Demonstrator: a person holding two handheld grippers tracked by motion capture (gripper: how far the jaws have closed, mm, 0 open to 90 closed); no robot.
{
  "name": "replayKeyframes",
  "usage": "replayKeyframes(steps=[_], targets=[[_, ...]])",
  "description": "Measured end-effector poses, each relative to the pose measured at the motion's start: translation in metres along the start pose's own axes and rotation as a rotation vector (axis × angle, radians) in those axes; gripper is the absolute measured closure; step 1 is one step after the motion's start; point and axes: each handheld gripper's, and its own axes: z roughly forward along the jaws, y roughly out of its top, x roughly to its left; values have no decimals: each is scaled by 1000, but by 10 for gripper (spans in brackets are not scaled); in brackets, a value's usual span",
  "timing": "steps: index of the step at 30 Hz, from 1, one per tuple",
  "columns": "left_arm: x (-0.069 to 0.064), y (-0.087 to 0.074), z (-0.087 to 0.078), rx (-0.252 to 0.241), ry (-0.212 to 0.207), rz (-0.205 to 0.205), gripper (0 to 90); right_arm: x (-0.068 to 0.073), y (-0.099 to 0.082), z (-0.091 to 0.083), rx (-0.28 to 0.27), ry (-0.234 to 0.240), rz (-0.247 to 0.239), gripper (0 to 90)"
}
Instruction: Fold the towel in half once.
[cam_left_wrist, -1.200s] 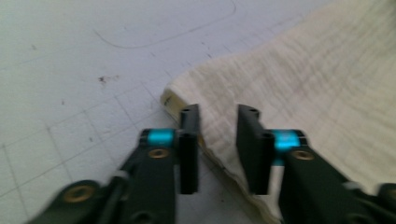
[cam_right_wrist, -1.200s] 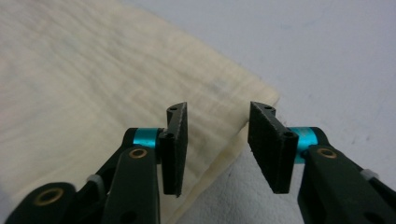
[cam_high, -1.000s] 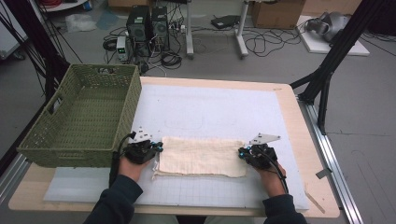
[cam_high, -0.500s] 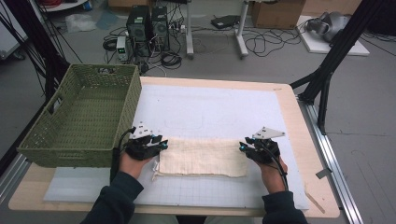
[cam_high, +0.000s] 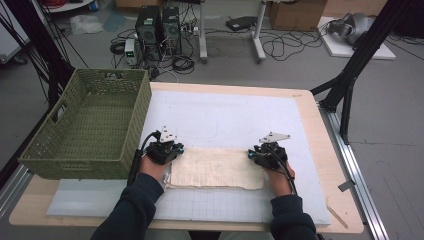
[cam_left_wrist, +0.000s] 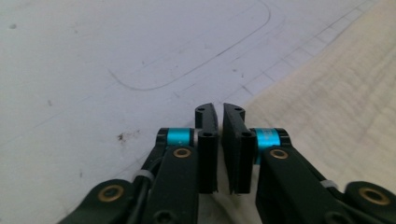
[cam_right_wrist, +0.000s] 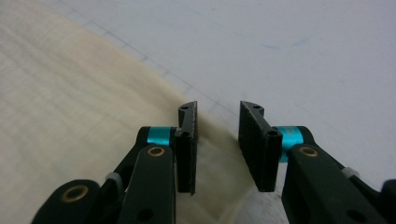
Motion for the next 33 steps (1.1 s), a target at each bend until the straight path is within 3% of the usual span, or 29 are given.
replayKeyframes(steps=[4, 7, 10, 14, 15, 17, 20, 21, 23, 24, 27, 30, 32, 33], targets=[[-5, 0, -3, 14, 39, 25, 876, -5, -6, -8, 16, -45, 26, 688], [0, -2, -7, -24, 33, -21, 841, -8, -7, -13, 32, -36, 22, 643], [10, -2, -10, -110, 8, -95, 651, -17, -6, -22, -43, -14, 51, 626], [16, -3, -3, -93, 1, -163, 420, -27, -2, -24, -77, 19, 60, 597], [17, -4, -1, -78, -16, -176, 428, -28, -1, -21, -62, 26, 52, 595], [17, -4, -1, -64, -32, -164, 439, -27, -2, -16, -27, 42, 41, 599], [15, -6, 0, -33, -60, -154, 548, -27, -4, -8, 22, 65, 37, 640], [13, -6, -1, -25, -67, -130, 593, -27, -5, -6, 30, 77, 40, 672], [9, -6, -2, -19, -79, -63, 808, -28, -6, -6, 25, 111, 46, 790], [6, -5, -3, -16, -65, -45, 852, -27, -6, -7, 30, 116, 41, 833], [10, -5, -4, -21, -42, -81, 868, -23, -4, -7, 35, 87, 9, 858], [16, -3, -7, -97, -14, -126, 869, -24, -2, -8, 6, 47, 13, 862], [18, -1, -8, -151, 3, -135, 870, -24, 0, -7, -20, 23, 13, 862], [19, 1, -7, -146, -1, -143, 869, -24, 1, -6, -27, 10, 8, 862]])
